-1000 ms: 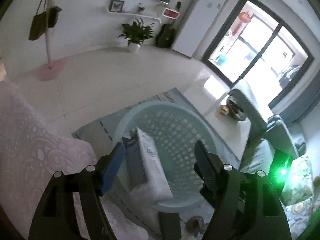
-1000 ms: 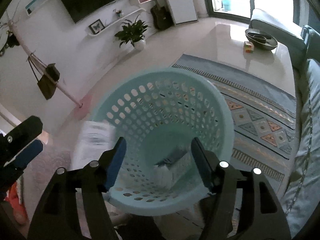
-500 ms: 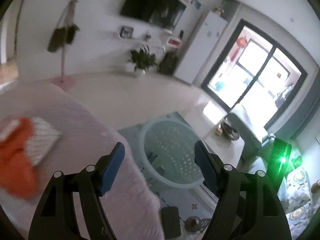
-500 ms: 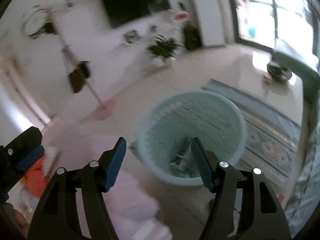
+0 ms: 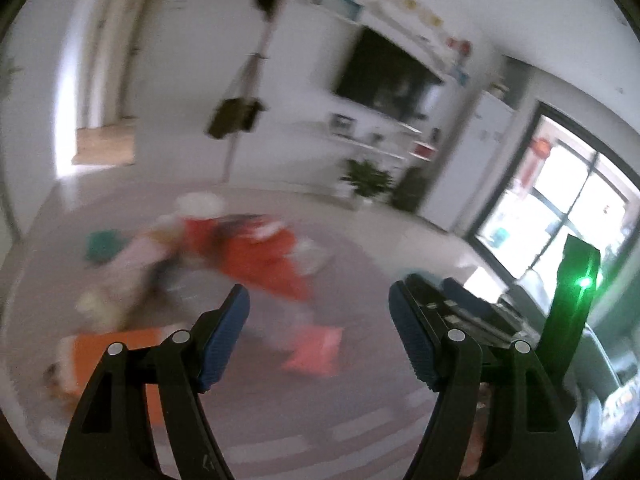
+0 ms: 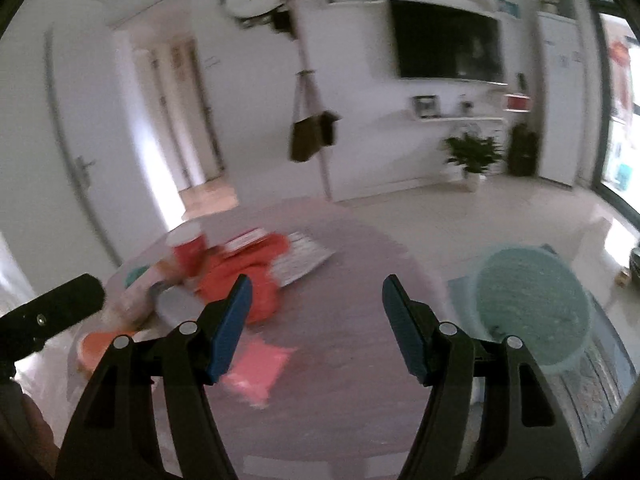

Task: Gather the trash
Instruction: 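Grasp the orange paper cup with left gripper while right gripper grasps clear bottle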

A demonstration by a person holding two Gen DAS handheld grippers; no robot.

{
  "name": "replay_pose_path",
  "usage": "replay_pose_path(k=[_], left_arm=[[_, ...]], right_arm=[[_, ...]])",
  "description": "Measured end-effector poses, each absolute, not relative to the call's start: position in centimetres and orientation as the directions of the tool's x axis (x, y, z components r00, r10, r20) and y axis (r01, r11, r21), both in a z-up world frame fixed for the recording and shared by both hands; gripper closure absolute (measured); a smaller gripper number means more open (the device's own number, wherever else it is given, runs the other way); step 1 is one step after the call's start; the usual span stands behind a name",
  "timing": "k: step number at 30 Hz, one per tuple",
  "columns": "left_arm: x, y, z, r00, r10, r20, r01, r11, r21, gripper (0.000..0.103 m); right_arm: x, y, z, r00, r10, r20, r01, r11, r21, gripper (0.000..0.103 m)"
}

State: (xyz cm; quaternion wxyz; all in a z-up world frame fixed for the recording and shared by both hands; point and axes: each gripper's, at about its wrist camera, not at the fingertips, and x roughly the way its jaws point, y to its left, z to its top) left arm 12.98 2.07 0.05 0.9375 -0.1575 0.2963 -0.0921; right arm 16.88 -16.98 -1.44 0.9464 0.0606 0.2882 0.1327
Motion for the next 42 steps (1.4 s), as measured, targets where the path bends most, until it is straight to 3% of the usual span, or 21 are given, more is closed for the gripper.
replay_pose_path(k=[9, 17, 21, 28, 33, 38, 42], left_arm=[[10.7, 13.8, -3.8, 0.773, -0.091, -0.628, -0.196, 0.907, -0.372, 0.033], [12.7, 16.1, -7.2, 0.683, -0.096, -0.724, -0.242, 0.906, -0.348, 0.034], [12.4, 16.0, -7.8, 0.681, -0.168, -0.713, -0.190, 0.900, -0.393, 0.034], [10.3, 13.5, -8.2, 0.649, -0.268, -0.712, -0.065, 0.913, -0.403, 0.044], [8.5, 10.3, -7.9, 0.627, -0.279, -0.727, 0.012, 0.937, -0.349, 0.045], [7.5, 8.0, -8.2, 0.569, -0.417, -0.709, 0.147, 0.899, -0.412, 0.045], [6.6, 8.1, -8.1, 0.559, -0.401, -0.726, 0.159, 0.911, -0.380, 0.043]], right_arm=[[19.3, -8.1, -4.1, 0.624, 0.443, -0.644, -0.452, 0.876, 0.165, 0.038], [21.0, -4.6, -6.6, 0.585, 0.370, -0.722, -0.507, 0.861, 0.030, 0.035], [21.6, -4.6, -7.6, 0.554, 0.378, -0.742, -0.513, 0.857, 0.054, 0.036], [19.8, -5.9, -6.9, 0.528, 0.432, -0.731, -0.544, 0.833, 0.099, 0.054], [19.0, -7.7, -5.8, 0.514, 0.471, -0.717, -0.528, 0.832, 0.168, 0.056], [18.6, -8.7, -6.0, 0.508, 0.466, -0.724, -0.505, 0.842, 0.188, 0.055], [18.0, -8.9, -6.4, 0.505, 0.459, -0.731, -0.510, 0.842, 0.176, 0.055]])
